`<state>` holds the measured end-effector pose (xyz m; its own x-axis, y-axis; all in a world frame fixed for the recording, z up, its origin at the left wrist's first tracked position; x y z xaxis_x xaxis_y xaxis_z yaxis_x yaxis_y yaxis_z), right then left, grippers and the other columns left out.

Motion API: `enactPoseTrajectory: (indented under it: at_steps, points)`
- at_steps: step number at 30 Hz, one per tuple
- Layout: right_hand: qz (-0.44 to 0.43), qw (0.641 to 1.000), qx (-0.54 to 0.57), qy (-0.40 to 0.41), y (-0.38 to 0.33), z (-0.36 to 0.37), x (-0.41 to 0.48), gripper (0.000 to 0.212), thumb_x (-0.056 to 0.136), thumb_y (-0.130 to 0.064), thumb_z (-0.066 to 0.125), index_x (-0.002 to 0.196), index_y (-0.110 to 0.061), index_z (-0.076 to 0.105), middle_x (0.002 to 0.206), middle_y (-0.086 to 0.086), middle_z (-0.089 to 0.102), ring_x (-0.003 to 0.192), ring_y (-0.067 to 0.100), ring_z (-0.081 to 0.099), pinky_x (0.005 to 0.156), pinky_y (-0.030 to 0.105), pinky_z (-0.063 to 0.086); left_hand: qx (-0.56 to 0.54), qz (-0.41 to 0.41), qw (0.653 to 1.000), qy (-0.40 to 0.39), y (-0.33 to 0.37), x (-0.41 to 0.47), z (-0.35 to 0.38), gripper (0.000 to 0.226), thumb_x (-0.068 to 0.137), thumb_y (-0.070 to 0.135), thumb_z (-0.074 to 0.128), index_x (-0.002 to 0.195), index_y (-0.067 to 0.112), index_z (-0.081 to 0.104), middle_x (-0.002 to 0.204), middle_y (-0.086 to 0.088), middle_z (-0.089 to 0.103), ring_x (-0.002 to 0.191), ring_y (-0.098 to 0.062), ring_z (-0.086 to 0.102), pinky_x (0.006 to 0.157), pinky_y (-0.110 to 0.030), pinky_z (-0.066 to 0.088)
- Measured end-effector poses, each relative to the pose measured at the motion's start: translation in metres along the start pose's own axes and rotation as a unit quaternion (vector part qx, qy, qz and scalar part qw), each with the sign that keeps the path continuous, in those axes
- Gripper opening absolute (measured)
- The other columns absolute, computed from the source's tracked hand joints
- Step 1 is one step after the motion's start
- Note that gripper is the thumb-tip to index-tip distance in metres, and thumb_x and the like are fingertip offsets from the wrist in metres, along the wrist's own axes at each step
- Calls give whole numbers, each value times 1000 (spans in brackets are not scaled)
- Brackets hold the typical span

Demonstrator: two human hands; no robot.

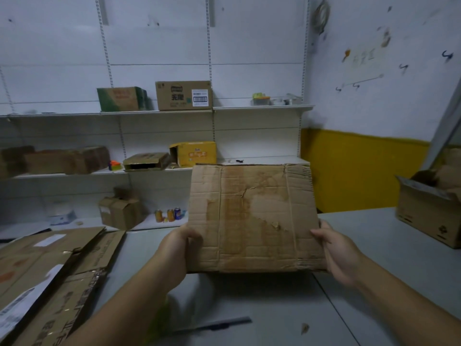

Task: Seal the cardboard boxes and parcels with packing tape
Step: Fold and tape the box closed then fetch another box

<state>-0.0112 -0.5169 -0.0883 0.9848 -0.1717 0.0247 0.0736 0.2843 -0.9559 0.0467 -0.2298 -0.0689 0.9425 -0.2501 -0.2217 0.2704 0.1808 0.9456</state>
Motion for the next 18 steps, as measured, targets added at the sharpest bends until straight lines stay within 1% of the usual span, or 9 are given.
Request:
enactPoseTrajectory:
  at_steps: [1, 3, 4, 6, 9, 12, 13, 15, 18]
  points:
    - [4, 1000, -2, 2, 1, -1, -1, 43, 102, -13, 30, 142, -24, 36, 121, 12, 63, 111, 31, 60, 82, 45, 50, 12, 3, 1000, -10, 1, 0, 0, 50, 74, 8, 51, 123, 19, 51, 119, -19, 57, 106, -41, 56, 86, -52, 50]
    - [11, 1000, -11, -1, 0, -2, -3, 43, 102, -13, 30, 142, -26, 36, 121, 10, 64, 111, 30, 60, 84, 46, 51, 39, 3, 999, -25, 1, 2, -2, 60, 68, 5, 51, 126, 22, 50, 121, -19, 55, 108, -41, 55, 90, -54, 49]
    - [13, 1000, -17, -5, -1, -3, -4, 45, 101, -14, 31, 143, -29, 35, 122, 9, 64, 111, 30, 61, 85, 47, 51, 50, -1, 998, -29, 0, 2, -3, 66, 64, 4, 51, 127, 23, 49, 123, -18, 53, 109, -41, 53, 91, -55, 48]
    - [16, 999, -30, -12, -3, -4, -4, 49, 101, -15, 35, 145, -36, 32, 124, 5, 64, 112, 28, 62, 86, 47, 52, 54, -9, 998, -35, 0, 2, -4, 69, 62, 0, 48, 127, 24, 49, 123, -18, 52, 110, -41, 52, 89, -54, 49]
    - [36, 997, -73, -8, -6, -5, -4, 51, 101, -22, 40, 144, -49, 28, 126, 0, 64, 111, 28, 62, 76, 43, 55, 28, -34, 998, -41, -2, 1, -3, 63, 63, -5, 43, 120, 20, 51, 120, -20, 54, 109, -42, 53, 81, -51, 51]
    - [40, 991, -131, -10, -11, -2, -5, 47, 101, -31, 42, 139, -55, 27, 125, -6, 62, 108, 26, 64, 72, 41, 55, 21, -80, 996, -42, -7, -2, -1, 42, 67, -6, 38, 105, 6, 53, 108, -22, 59, 101, -41, 56, 71, -47, 50]
    - [30, 989, -145, -7, -13, -1, -4, 44, 101, -31, 42, 135, -56, 29, 123, -9, 62, 107, 25, 64, 75, 42, 55, 31, -91, 994, -46, -7, -3, 0, 34, 68, -6, 36, 97, 4, 52, 105, -22, 59, 99, -41, 56, 71, -46, 49]
    - [-9, 986, -165, 12, -21, 0, -1, 45, 101, -27, 42, 134, -54, 28, 127, -12, 57, 111, 21, 60, 87, 44, 53, 41, -98, 992, -69, -7, -5, 5, 24, 69, -9, 33, 80, 4, 49, 97, -21, 60, 95, -40, 57, 73, -46, 47]
    - [-82, 962, -253, 61, -28, -4, 3, 54, 100, -23, 43, 149, -33, 23, 148, -2, 40, 128, 18, 44, 106, 38, 39, 43, -108, 989, -87, -11, -8, 16, 28, 72, -15, 32, 68, 4, 51, 83, -19, 63, 85, -36, 60, 78, -45, 48]
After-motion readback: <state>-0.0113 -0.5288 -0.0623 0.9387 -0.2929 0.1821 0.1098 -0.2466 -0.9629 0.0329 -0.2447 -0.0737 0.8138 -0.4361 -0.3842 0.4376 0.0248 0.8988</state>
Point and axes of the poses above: each hand's wrist, its own x-axis towards the middle knuckle, its own z-axis out of the palm, y = z × x, the point moved 4 cm from there along x, towards the middle knuckle
